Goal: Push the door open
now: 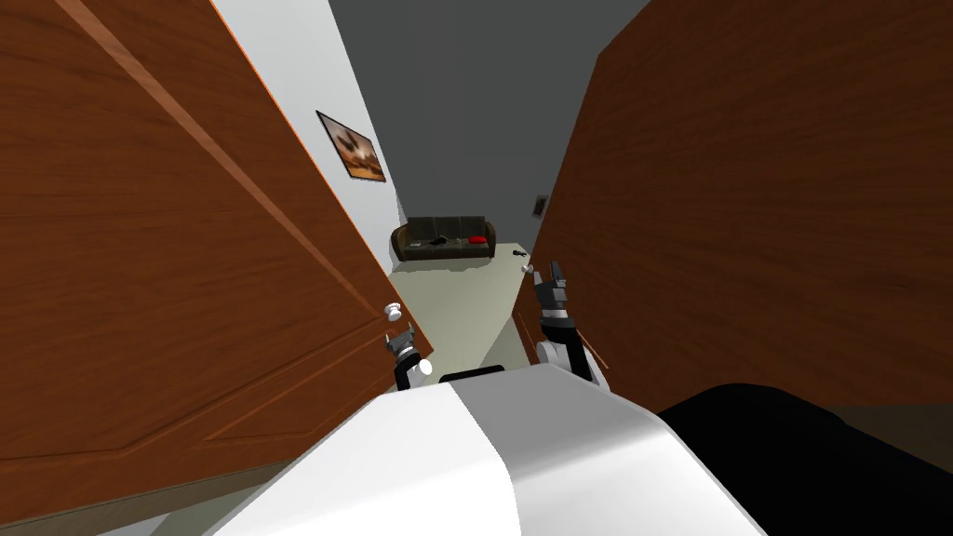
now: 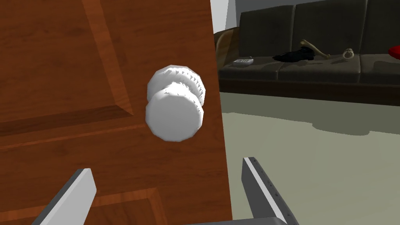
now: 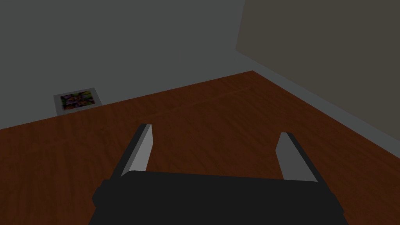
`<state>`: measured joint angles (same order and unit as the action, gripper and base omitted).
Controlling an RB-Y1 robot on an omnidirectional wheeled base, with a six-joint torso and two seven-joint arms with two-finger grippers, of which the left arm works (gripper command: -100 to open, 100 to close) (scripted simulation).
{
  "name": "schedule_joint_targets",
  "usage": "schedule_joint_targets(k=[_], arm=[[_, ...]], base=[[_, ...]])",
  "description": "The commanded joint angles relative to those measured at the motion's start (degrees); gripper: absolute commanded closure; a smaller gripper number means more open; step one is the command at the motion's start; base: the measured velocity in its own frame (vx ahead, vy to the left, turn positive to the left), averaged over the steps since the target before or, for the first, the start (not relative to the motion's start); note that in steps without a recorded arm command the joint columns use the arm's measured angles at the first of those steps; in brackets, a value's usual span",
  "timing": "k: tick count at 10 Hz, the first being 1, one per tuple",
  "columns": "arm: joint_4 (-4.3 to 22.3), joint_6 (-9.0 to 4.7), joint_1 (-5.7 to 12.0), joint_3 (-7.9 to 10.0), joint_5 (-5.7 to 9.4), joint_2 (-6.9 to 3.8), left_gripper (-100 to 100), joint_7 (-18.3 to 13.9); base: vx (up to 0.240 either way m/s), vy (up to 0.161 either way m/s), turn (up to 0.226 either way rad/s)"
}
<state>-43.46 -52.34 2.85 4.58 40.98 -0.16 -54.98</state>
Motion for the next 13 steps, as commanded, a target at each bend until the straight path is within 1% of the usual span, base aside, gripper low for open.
schedule_joint_targets(k=[1,3,4,5,6,7,8,9,10,11,12,13], arm=[[-0.5,-0.24,-0.07,-0.45,1.13,0.52,-100,-2.2],[-0.9,-0.41,-0.07,-0.87,2.23,1.02,-100,-4.1],[-0.6,-0.37,0.0,-0.72,1.85,0.85,-100,-3.4],[-0.5,-0.39,0.03,-0.61,2.03,-1.07,-100,-3.9],[-0.4,-0.39,0.06,-0.53,2.1,-1.69,-100,-4.0],[-0.3,-0.39,0.08,-0.44,2.18,-2.04,-100,-4.2],[-0.2,-0.39,0.11,-0.36,2.25,-2.03,-100,-4.3],[-0.2,-0.4,0.13,-0.28,2.32,-1.73,-100,-4.5],[-0.1,-0.4,0.16,-0.18,2.4,-0.97,-100,-4.7],[-0.3,-0.32,0.06,-0.22,2.36,-1.32,-100,-4.5],[-0.3,-0.32,0.06,-0.22,2.36,-1.32,100,-4.5],[-0.3,-0.32,0.06,-0.22,2.36,-1.32,100,-4.5]], base=[[-0.091,-0.015,-0.058],[-0.088,-0.003,-0.047],[-0.038,-0.003,-0.007],[0.121,0.075,-0.022],[0.188,0.17,-0.03],[0.207,0.15,-0.034],[0.213,0.108,-0.025],[0.223,0.101,-0.019],[0.219,0.108,-0.022],[0.096,0.05,-0.01],[-0.01,-0.005,0.02],[-0.036,-0.016,-0.003]])
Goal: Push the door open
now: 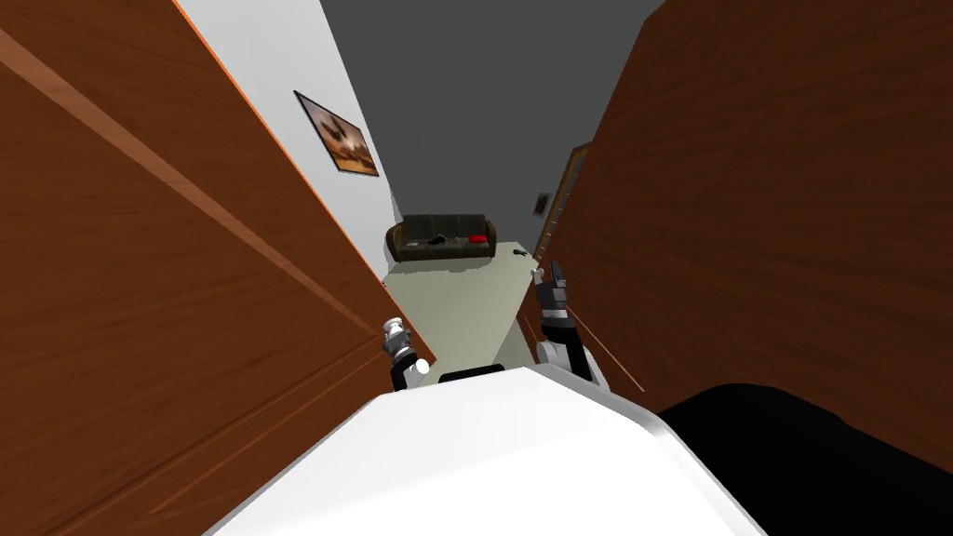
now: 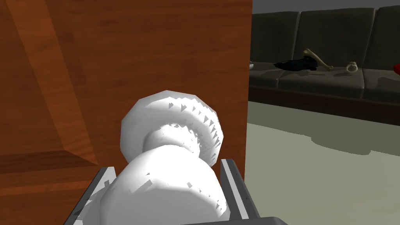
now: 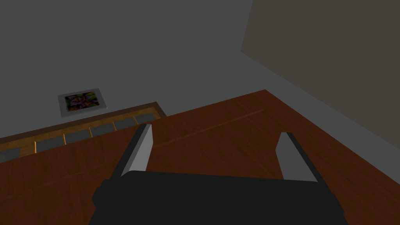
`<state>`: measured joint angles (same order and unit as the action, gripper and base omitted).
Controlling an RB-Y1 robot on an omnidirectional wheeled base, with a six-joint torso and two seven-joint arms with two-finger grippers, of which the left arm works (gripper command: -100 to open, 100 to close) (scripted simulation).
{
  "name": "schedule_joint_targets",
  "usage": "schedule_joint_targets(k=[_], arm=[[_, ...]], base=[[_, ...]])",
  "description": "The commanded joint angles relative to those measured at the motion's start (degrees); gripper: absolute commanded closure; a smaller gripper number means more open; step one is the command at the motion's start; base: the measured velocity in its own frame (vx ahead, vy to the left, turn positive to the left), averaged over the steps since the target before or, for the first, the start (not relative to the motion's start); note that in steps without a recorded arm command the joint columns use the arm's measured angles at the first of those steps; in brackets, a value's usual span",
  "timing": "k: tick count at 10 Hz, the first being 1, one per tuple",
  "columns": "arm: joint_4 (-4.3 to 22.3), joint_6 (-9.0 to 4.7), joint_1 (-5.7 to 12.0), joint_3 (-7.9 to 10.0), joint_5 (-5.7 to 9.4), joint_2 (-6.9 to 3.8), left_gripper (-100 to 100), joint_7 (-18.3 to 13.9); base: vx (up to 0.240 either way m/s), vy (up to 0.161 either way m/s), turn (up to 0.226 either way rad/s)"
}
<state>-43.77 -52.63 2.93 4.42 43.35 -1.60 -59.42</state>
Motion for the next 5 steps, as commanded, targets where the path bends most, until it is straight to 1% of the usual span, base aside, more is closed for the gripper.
schedule_joint_targets(k=[1,4,5], arm=[[0.0,-0.03,-0.02,-0.07,-0.01,0.12,100,0.0],[0.0,-0.03,-0.02,-0.07,-0.01,0.12,100,0.0],[0.3,0.13,-0.18,0.73,0.72,-0.64,100,0.1]], base=[[-0.032,-0.015,-0.01],[-0.011,-0.006,-0.001],[0.097,0.02,0.021]])
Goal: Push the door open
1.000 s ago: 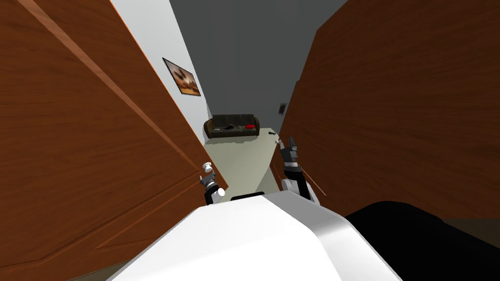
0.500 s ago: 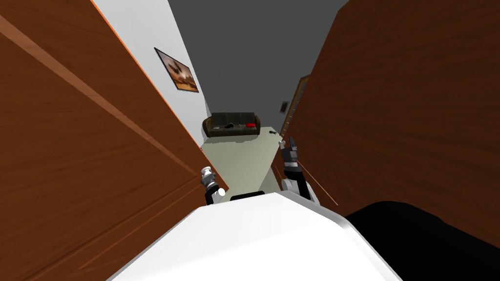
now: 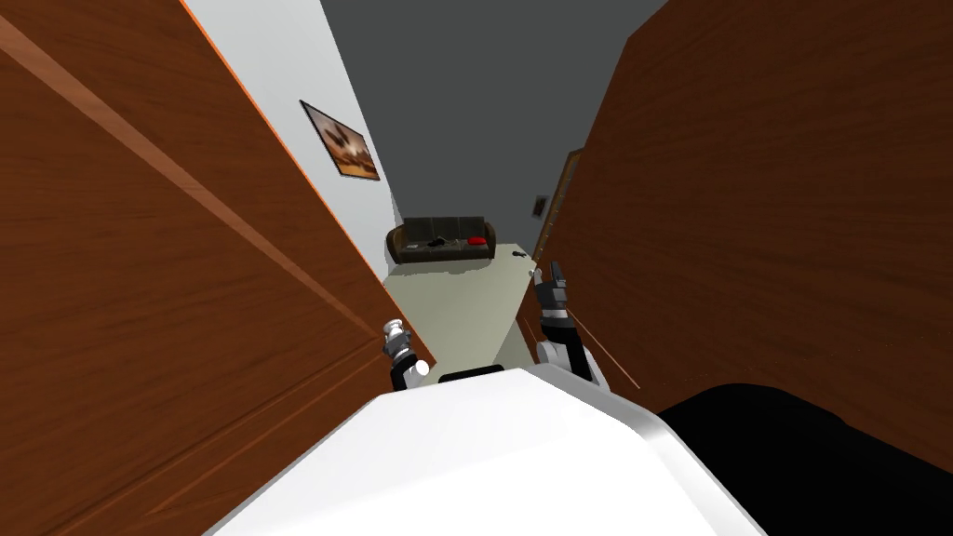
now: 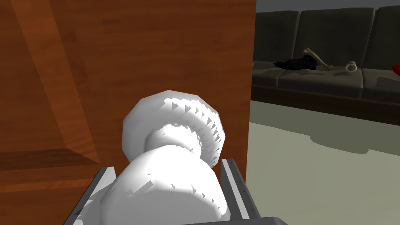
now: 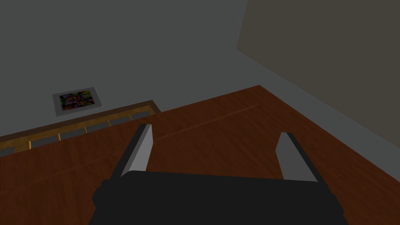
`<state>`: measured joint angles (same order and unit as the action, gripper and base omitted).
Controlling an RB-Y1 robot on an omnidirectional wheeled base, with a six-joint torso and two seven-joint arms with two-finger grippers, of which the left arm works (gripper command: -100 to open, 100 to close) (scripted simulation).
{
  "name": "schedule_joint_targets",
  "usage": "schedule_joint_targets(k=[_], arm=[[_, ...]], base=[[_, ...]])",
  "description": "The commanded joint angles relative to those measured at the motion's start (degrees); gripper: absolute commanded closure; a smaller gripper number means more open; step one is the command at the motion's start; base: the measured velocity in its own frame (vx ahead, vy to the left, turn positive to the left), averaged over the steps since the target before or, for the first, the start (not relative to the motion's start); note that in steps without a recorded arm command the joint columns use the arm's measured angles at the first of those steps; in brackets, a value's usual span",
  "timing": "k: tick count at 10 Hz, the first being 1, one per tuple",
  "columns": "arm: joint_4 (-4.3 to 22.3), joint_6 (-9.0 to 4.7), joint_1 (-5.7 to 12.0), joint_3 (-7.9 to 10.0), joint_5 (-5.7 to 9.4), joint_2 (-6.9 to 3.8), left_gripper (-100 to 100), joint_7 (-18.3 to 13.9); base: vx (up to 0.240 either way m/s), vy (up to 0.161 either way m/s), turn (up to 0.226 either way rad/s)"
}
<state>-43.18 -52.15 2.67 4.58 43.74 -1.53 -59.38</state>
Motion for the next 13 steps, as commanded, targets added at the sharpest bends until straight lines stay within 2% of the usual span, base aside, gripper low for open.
schedule_joint_targets(k=[1,5,9,10,11,13], arm=[[-0.3,-0.38,0.1,0.78,0.5,-0.85,100,0.0],[-0.3,-0.71,0.24,2.72,2.12,-1.57,100,0.2],[-0.2,-1.05,0.4,4.73,3.8,-1.02,100,0.4],[-1.0,-0.4,-0.41,4.38,3.6,-0.95,100,0.6],[-1.1,-0.64,-0.51,5.42,4.43,-1.63,100,0.9],[-1.0,-0.88,-0.58,6.2,5.09,-2.02,100,1.0]], base=[[0.152,0.034,0.031],[0.197,0.032,0.044],[0.204,0.037,0.048],[0.089,0.023,0.025],[0.14,0.036,0.033],[0.183,0.046,0.036]])
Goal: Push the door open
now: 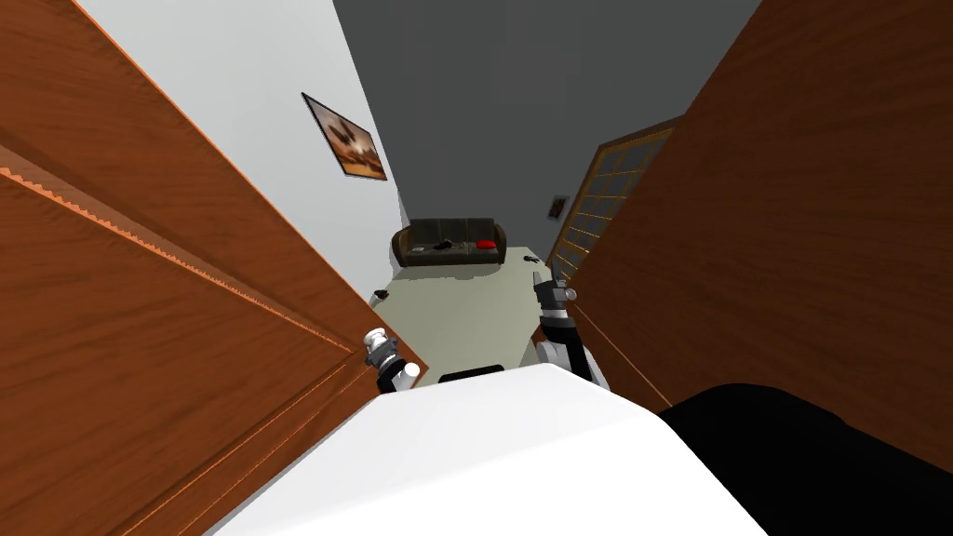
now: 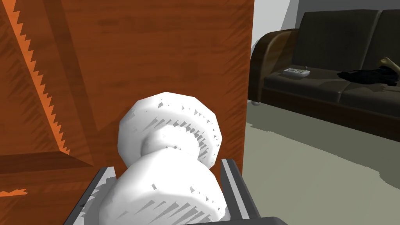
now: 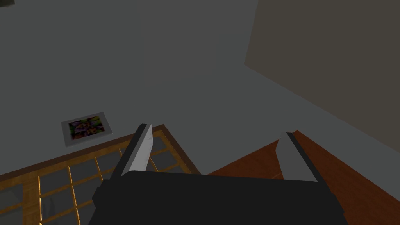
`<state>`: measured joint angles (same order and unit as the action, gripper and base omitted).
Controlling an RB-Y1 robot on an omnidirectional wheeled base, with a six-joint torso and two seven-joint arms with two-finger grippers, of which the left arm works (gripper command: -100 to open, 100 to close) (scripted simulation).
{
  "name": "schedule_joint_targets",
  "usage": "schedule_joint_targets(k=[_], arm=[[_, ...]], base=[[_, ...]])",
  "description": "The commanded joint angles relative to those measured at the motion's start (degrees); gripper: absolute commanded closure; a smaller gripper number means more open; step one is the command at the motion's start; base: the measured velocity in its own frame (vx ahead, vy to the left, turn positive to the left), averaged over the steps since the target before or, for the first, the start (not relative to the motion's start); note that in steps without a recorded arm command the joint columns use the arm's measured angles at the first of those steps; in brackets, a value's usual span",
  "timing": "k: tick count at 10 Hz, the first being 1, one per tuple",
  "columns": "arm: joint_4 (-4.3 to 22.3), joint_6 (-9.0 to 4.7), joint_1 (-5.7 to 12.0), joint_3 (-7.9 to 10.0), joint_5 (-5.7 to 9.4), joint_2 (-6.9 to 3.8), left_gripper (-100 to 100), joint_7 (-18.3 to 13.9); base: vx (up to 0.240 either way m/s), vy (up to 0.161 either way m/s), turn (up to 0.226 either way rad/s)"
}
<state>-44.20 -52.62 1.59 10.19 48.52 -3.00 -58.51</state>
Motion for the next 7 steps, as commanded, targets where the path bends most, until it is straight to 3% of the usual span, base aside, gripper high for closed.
schedule_joint_targets(k=[1,7], arm=[[0.0,-0.59,0.45,1.17,0.8,-0.79,100,0.2],[0.3,-1.66,0.14,4.63,3.72,-1.21,100,0.8]], base=[[0.201,0.043,0.058],[0.198,0.06,0.052]])
